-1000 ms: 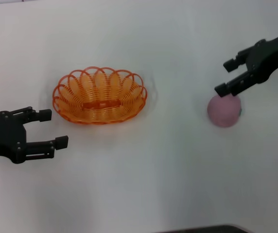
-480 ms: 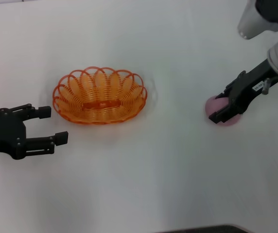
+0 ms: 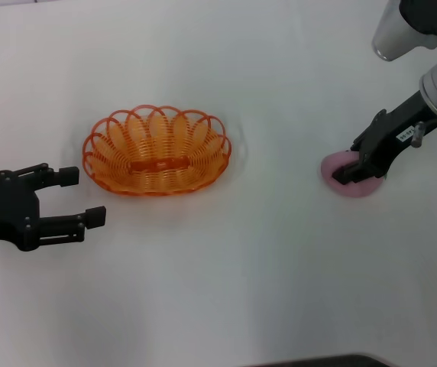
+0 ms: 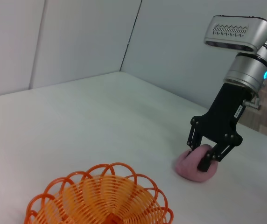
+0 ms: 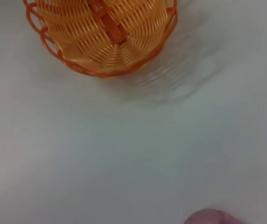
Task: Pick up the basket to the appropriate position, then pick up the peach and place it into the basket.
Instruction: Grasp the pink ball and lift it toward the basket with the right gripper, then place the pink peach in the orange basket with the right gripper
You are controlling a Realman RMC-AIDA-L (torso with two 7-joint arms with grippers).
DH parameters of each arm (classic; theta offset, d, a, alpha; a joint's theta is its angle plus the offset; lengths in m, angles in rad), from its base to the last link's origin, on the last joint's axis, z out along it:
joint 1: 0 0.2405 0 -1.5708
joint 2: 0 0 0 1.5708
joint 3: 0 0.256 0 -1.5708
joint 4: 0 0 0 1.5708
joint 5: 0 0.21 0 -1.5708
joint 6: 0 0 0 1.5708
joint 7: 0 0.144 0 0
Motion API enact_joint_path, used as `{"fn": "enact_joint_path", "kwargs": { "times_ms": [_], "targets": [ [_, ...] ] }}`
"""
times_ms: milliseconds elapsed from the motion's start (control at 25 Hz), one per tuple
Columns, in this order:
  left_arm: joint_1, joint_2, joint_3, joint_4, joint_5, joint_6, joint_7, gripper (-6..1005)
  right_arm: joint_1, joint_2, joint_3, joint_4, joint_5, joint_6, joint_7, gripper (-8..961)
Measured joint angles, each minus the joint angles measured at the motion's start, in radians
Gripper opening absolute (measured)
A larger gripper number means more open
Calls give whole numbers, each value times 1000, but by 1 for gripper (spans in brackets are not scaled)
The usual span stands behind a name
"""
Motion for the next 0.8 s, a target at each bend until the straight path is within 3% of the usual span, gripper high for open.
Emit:
{"fn": "enact_joint_path", "kwargs": {
  "times_ms": [160, 400, 480, 600, 680, 760, 800],
  "targets": [
    [0, 0, -1, -1, -1, 0, 0, 876, 0, -4, 16, -5, 28, -26, -24, 319],
    [0, 0, -4, -2, -1, 0, 0, 877, -16, -46, 75, -3, 328, -114, -109, 242],
    [0, 0, -4, -2, -1, 0, 0, 877, -22, -38, 79, 6, 420, -110, -143, 226],
    [0, 0, -4, -4, -1, -1, 0, 877, -22, -1, 80, 58, 541, -60, -235, 172],
    [-2, 0, -4, -11, -1, -2, 1, 877, -9, 14, 62, 141, 624, -13, -320, 165],
    [-4, 0, -4, -16, -2, -2, 1, 877, 15, 16, 33, 270, 730, 44, -424, 157],
    [-4, 0, -4, -18, -2, -2, 1, 877, 41, 17, 8, 398, 834, 106, -540, 153]
  ]
}}
